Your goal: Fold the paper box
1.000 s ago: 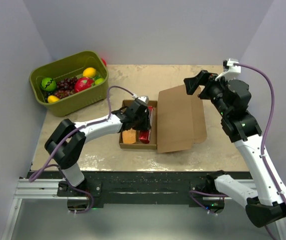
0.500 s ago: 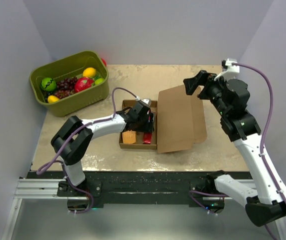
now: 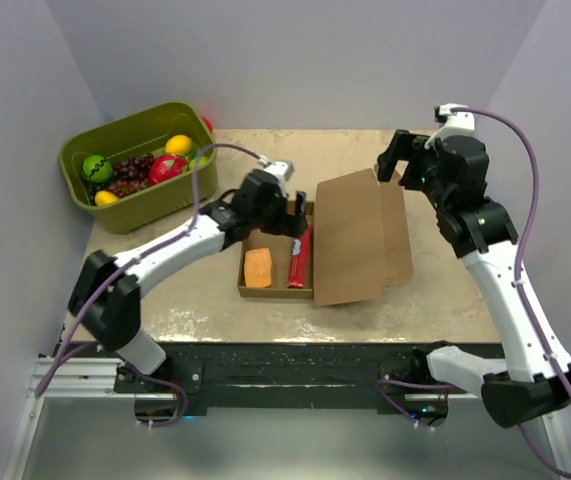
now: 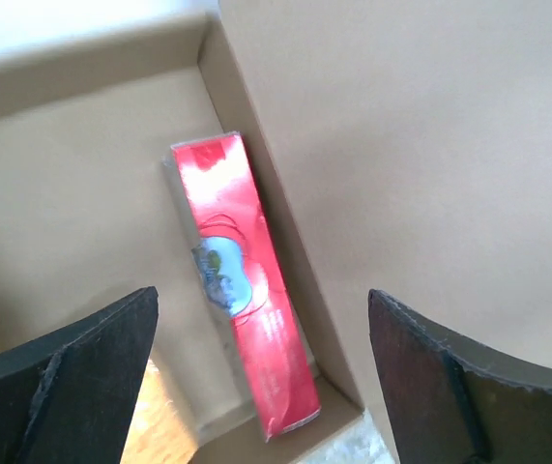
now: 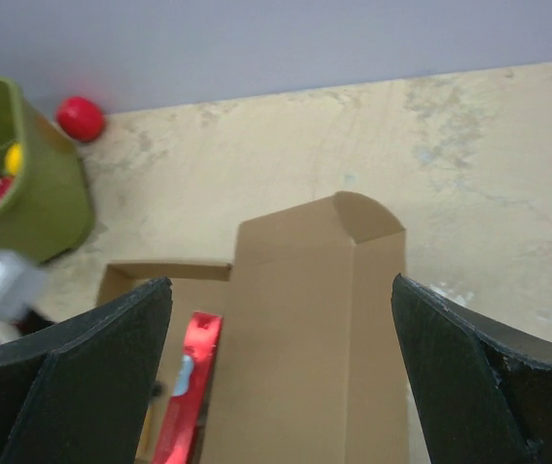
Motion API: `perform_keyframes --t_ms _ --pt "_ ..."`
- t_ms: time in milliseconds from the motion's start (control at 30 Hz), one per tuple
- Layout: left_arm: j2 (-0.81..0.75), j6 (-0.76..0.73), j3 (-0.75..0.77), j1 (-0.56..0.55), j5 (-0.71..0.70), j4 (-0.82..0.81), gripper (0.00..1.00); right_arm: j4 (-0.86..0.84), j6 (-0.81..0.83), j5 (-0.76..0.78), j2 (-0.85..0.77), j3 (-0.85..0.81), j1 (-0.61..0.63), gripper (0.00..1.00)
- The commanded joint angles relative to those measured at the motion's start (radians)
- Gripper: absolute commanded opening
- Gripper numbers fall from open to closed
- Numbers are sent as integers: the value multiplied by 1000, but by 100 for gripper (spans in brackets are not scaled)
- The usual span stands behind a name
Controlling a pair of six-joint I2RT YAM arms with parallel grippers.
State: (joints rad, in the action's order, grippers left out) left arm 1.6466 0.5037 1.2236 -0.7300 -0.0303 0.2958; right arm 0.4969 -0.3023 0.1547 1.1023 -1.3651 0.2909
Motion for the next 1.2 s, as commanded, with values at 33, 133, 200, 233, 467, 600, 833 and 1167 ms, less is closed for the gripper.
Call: perform_keyframes --t_ms 33,133,200,233,467,600,833,1167 --pt "-228 -138 -53 237 150 -30 97 62 86 -10 96 13 -107 99" --pt "-226 -211 -64 288 165 15 97 28 83 -95 111 67 -183 99" --pt "-200 -231 -82 305 181 31 97 48 104 -110 134 66 -220 99" --pt "-197 -231 -97 325 191 28 97 48 111 -125 139 73 -231 99" --pt "-309 -136 -315 353 168 -87 97 29 105 -218 134 164 -248 99" --pt "-363 -59 -496 354 191 -228 97 40 101 -248 152 164 -248 99" --pt "-367 12 -611 353 253 -399 94 34 97 -333 189 198 -243 91" --pt "-343 91 -727 282 308 -543 92 31 85 -365 225 175 -187 71"
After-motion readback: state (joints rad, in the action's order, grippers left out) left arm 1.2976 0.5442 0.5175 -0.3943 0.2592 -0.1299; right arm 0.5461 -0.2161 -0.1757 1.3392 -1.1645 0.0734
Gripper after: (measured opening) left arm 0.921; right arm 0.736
